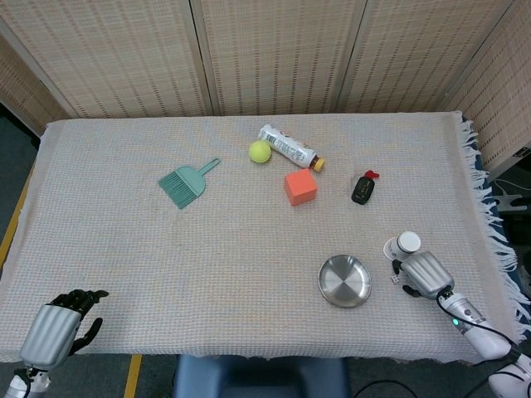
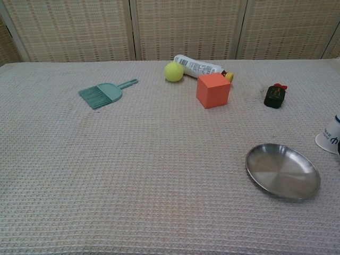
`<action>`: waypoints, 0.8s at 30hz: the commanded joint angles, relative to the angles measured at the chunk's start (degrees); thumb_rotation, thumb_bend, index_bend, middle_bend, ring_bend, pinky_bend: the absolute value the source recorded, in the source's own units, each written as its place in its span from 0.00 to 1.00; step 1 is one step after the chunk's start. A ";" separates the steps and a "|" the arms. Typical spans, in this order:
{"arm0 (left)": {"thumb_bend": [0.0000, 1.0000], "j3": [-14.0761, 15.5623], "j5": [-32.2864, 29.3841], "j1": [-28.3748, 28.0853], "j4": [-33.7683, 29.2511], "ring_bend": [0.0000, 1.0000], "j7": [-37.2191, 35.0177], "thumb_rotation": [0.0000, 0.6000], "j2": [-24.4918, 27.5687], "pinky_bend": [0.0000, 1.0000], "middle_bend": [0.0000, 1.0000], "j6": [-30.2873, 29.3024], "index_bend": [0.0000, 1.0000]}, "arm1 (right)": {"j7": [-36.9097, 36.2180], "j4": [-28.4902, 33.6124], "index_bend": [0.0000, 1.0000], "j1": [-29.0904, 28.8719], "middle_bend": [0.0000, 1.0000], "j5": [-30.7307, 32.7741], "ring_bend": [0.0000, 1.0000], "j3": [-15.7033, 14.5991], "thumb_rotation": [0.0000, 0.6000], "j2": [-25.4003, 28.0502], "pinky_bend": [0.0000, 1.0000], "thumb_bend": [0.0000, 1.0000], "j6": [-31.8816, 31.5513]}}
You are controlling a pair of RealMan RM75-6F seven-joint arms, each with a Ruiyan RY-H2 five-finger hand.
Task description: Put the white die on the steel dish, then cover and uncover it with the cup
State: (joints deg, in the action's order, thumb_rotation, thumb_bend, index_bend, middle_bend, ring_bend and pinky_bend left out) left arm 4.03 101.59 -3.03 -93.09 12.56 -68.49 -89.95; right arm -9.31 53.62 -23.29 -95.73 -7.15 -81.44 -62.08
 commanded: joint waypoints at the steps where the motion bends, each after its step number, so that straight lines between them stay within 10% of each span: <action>1: 0.36 0.00 0.02 0.00 0.01 0.36 -0.02 1.00 0.00 0.52 0.42 -0.01 0.31 | -1.56 -1.42 0.48 0.06 0.72 -0.78 0.78 -0.41 1.00 -0.81 1.00 0.13 -1.12; 24: 0.36 -0.04 -0.26 -0.07 0.03 0.37 -0.19 1.00 -0.01 0.52 0.42 0.23 0.31 | -7.00 -7.34 0.47 0.18 0.73 -2.06 0.79 -1.59 1.00 -4.23 1.00 0.13 -3.38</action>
State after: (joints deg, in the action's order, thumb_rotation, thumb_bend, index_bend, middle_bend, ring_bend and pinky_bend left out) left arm 3.98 101.35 -3.11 -93.05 12.37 -68.50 -89.72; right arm -16.31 46.32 -23.11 -97.77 -8.72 -85.65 -65.43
